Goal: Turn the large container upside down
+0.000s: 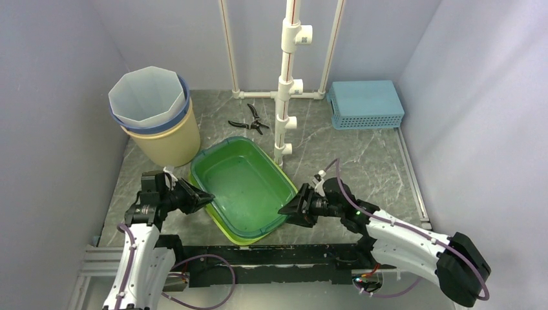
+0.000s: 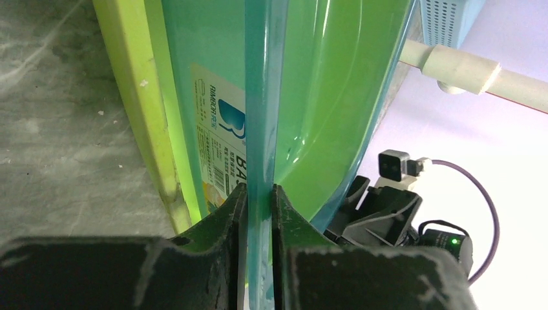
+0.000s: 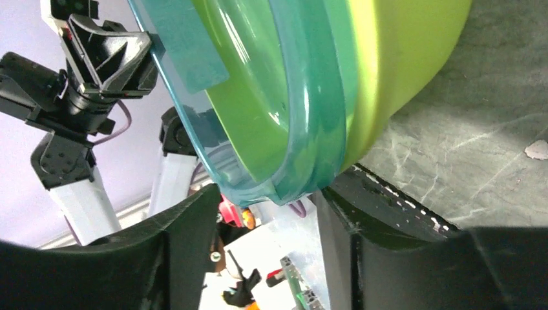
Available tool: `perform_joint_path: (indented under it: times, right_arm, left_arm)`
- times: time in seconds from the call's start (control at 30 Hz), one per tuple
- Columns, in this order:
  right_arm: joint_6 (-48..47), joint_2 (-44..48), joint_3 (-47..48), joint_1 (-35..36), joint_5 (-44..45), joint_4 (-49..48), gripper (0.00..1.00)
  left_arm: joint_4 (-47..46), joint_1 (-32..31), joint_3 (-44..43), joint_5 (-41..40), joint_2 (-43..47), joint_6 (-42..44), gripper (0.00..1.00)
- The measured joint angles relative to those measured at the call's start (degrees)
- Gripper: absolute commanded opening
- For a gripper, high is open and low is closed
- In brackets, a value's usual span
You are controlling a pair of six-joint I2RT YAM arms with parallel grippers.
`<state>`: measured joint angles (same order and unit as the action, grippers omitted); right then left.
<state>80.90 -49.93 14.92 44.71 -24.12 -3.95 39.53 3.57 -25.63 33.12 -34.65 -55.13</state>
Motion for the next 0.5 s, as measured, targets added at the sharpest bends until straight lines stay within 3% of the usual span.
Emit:
perform_joint_path:
  times: [0.2,0.37,0.5]
  right_arm:
    - [-6.97,1.03,5.03,0.00,1.36,9.92,0.87]
    - [-9.81,7.80,6.88,0.00,5.75,20.26,0.88]
    - [-8.33,11.67,6.47,-0.02,5.88,19.63,0.87]
  left_arm:
    - [2.47,0.00,-1.33,-0.70,0.09,0.28,0.03]
    - [4.11,0.00,-3.76,-0.83,-0.31,0.37,0.03]
    - [4.52,0.00,-3.98,-0.63,1.16,-1.64,0.03]
